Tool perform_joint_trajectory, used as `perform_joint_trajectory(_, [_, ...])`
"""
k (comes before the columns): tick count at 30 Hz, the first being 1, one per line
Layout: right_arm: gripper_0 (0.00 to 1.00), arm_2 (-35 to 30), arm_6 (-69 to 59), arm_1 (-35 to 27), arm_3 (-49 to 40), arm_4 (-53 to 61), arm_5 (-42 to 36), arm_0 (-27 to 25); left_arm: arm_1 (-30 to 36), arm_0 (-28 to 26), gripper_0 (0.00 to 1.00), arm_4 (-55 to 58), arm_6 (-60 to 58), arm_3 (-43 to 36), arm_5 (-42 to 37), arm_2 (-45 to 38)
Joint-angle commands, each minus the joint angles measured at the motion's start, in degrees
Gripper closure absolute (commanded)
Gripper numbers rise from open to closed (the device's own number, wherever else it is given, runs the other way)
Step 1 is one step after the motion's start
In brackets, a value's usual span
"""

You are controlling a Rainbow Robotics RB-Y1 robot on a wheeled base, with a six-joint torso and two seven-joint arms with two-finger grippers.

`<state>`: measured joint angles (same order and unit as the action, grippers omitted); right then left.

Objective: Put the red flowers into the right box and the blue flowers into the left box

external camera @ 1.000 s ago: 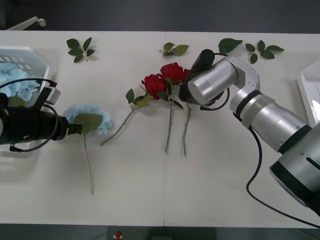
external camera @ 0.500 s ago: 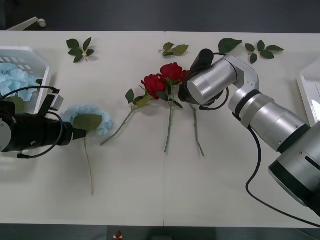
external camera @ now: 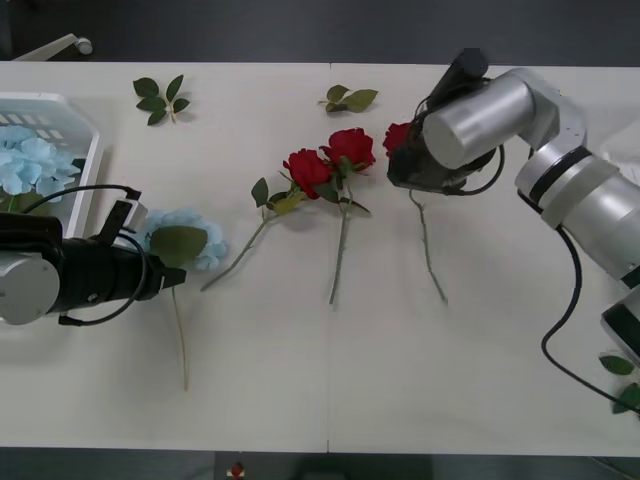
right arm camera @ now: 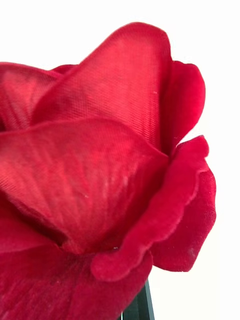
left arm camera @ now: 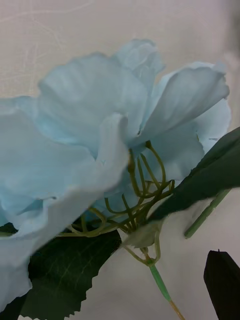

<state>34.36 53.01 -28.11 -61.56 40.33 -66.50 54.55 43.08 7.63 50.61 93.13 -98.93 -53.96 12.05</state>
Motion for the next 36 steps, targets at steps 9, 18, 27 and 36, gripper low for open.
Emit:
perform_joint_trajectory(9, [1.0,-6.32,19.5,-20.23,-5.14,7.83,-6.36,1.0,-2.47,4.85,0.0,-2.79,-1.02,3.83,0.7,0.43])
perform_joint_trajectory(18, [1.0,-6.41,26.54,-34.12,-5.14,8.89,-5.48,-3.22,-3.7,5.47,0.0,-6.92,-0.67,4.97,0.61,0.43])
perform_joint_trajectory(27, [1.0,-9.75,26.1,-39.13,0.04,5.9,1.29,-11.39,-4.05,5.47,0.43,-8.07,-0.58,5.41,0.61,0.96])
perform_joint_trajectory(36, [1.0,-10.36,25.83,-38.43,9.27,5.64,13.86,-13.33,-4.05,5.47,1.0,-8.33,-0.49,5.41,0.78,0.96])
